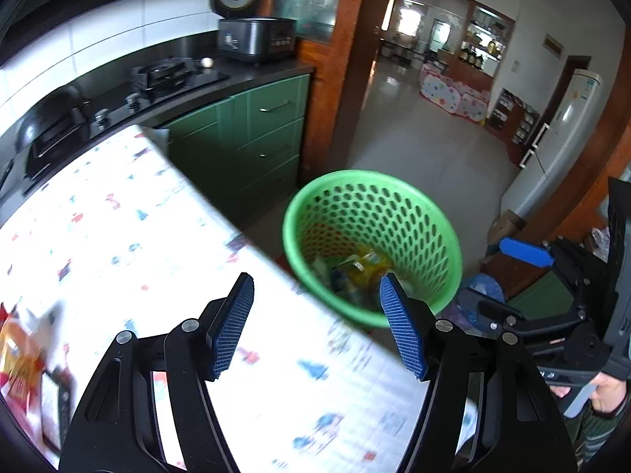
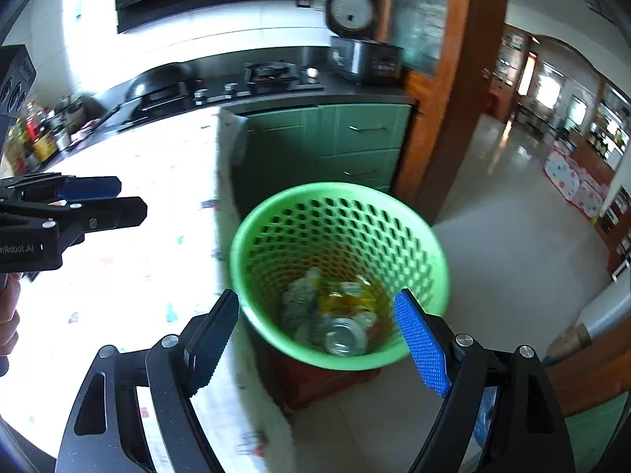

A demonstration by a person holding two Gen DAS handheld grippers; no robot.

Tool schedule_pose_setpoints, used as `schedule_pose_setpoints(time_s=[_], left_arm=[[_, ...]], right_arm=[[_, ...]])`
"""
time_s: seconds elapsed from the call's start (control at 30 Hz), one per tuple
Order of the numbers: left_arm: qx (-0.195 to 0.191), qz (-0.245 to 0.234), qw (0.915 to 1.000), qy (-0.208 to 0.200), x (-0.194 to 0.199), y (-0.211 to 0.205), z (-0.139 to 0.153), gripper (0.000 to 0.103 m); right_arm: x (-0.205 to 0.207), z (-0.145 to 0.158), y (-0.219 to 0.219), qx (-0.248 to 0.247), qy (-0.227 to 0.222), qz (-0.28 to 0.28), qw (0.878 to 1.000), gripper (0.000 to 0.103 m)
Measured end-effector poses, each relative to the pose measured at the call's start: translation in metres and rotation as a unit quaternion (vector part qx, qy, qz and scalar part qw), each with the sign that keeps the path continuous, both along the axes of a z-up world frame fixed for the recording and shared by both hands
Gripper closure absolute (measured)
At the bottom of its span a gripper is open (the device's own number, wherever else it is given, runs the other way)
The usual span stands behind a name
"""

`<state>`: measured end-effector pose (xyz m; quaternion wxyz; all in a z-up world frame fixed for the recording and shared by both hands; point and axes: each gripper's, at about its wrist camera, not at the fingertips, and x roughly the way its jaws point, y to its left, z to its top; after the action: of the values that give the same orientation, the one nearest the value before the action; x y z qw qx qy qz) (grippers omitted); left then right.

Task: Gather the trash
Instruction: 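Move both grippers back to the table toward the red cup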

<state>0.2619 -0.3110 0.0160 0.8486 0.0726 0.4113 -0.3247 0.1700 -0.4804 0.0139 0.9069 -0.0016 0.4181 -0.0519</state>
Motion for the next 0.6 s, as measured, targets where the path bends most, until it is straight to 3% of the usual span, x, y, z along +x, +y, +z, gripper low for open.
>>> schedule_pose_setpoints(time_s=[0.6], left_arm=[[0.049,0.120,0.9905,-0.047,-0.027,0.197,0.018,0.037]], right_arm=[[0.027,0.021,0.156,-0.005,-0.011,0.143,0.990,0.024]])
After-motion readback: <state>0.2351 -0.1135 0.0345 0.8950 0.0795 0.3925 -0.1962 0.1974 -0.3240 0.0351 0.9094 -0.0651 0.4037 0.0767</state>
